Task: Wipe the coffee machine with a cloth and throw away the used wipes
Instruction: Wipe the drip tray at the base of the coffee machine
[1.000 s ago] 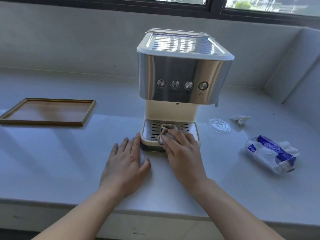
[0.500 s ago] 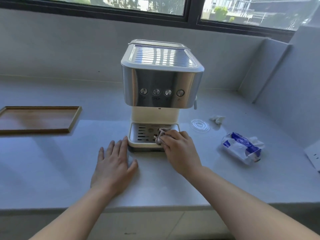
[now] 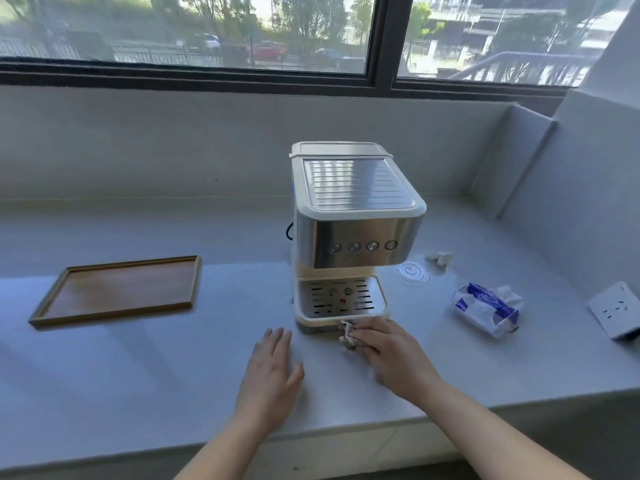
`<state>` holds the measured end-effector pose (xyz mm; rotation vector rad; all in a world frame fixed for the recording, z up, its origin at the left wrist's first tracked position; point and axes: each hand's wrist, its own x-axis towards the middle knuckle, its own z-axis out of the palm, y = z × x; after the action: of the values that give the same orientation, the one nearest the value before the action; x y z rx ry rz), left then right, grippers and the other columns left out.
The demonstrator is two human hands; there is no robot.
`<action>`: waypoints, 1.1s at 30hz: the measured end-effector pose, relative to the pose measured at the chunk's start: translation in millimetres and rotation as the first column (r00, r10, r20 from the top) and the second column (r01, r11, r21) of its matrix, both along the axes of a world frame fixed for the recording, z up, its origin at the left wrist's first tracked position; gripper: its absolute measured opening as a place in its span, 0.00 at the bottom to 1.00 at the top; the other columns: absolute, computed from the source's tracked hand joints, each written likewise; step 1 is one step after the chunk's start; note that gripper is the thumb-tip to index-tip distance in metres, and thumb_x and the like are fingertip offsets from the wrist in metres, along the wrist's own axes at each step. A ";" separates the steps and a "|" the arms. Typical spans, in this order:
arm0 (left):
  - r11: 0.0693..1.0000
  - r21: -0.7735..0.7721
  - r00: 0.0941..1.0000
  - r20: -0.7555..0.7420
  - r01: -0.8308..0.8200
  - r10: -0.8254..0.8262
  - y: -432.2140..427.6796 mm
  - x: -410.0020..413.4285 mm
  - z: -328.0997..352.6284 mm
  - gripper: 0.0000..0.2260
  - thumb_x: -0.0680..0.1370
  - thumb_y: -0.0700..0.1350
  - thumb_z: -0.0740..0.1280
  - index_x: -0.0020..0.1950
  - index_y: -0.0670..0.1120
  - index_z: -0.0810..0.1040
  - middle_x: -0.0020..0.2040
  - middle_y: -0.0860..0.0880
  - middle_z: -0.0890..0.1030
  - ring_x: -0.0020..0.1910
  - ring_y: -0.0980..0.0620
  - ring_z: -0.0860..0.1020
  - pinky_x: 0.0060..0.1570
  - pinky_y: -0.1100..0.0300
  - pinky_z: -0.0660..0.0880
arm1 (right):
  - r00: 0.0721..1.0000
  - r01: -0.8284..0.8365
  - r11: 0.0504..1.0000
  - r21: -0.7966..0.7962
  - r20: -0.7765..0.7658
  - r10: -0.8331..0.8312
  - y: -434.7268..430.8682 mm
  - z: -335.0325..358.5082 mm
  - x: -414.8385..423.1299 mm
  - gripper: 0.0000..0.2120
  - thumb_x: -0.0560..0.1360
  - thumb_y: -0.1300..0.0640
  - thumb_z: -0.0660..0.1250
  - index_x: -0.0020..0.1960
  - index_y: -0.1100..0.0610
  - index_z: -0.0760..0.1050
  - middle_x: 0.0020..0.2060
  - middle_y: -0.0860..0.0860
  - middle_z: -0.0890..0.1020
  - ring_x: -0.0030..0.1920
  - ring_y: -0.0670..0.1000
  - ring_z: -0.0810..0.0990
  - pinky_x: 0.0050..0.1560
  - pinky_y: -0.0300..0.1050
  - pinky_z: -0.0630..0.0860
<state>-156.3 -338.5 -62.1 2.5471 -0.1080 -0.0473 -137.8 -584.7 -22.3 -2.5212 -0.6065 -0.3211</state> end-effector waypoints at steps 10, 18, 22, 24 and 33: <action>0.999 0.000 0.998 0.026 0.054 -0.054 30.8 -23.6 40.9 0.26 0.81 0.53 0.61 0.78 0.50 0.61 0.75 0.52 0.66 0.75 0.52 0.61 0.74 0.57 0.58 | 0.999 -0.031 0.999 -0.027 -0.039 0.030 24.3 36.9 -19.1 0.07 0.74 0.58 0.72 0.50 0.48 0.81 0.55 0.36 0.80 0.54 0.44 0.79 0.51 0.40 0.78; 0.937 -0.347 0.986 -0.167 -0.044 -0.016 23.4 -43.5 67.1 0.34 0.73 0.60 0.67 0.77 0.59 0.58 0.71 0.59 0.68 0.65 0.60 0.71 0.64 0.58 0.70 | 0.989 -0.034 0.995 0.090 -0.142 0.046 68.3 54.8 -26.1 0.07 0.76 0.59 0.69 0.52 0.51 0.83 0.54 0.42 0.83 0.54 0.45 0.80 0.53 0.33 0.72; 0.886 -0.464 0.986 -0.147 -0.001 -0.076 10.1 -45.4 70.5 0.44 0.66 0.68 0.73 0.73 0.73 0.48 0.68 0.72 0.61 0.67 0.69 0.66 0.64 0.65 0.68 | 0.973 -0.076 0.979 0.188 -0.200 0.114 100.3 61.3 -17.7 0.08 0.78 0.58 0.66 0.53 0.55 0.83 0.54 0.46 0.83 0.56 0.47 0.79 0.54 0.38 0.74; 0.862 -0.504 0.986 -0.162 -0.047 -0.041 5.6 -41.8 70.6 0.51 0.64 0.68 0.75 0.77 0.67 0.47 0.71 0.72 0.59 0.68 0.68 0.66 0.65 0.63 0.70 | 0.962 -0.123 0.976 0.182 -0.218 0.162 109.9 63.8 -9.4 0.09 0.78 0.60 0.65 0.55 0.56 0.82 0.56 0.47 0.82 0.57 0.48 0.79 0.54 0.46 0.76; 0.605 -0.741 0.954 -0.269 -0.292 0.132 64.7 -26.5 84.9 0.32 0.63 0.38 0.77 0.66 0.53 0.77 0.55 0.47 0.83 0.54 0.50 0.82 0.52 0.56 0.80 | 0.832 -0.462 0.884 0.066 -0.311 0.459 148.1 63.8 23.1 0.20 0.71 0.66 0.64 0.59 0.49 0.72 0.63 0.44 0.69 0.50 0.53 0.76 0.34 0.37 0.69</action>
<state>-182.8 -273.8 22.8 1.6411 0.2187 -0.1199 -114.6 -436.5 41.5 -2.2678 -1.0494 0.2662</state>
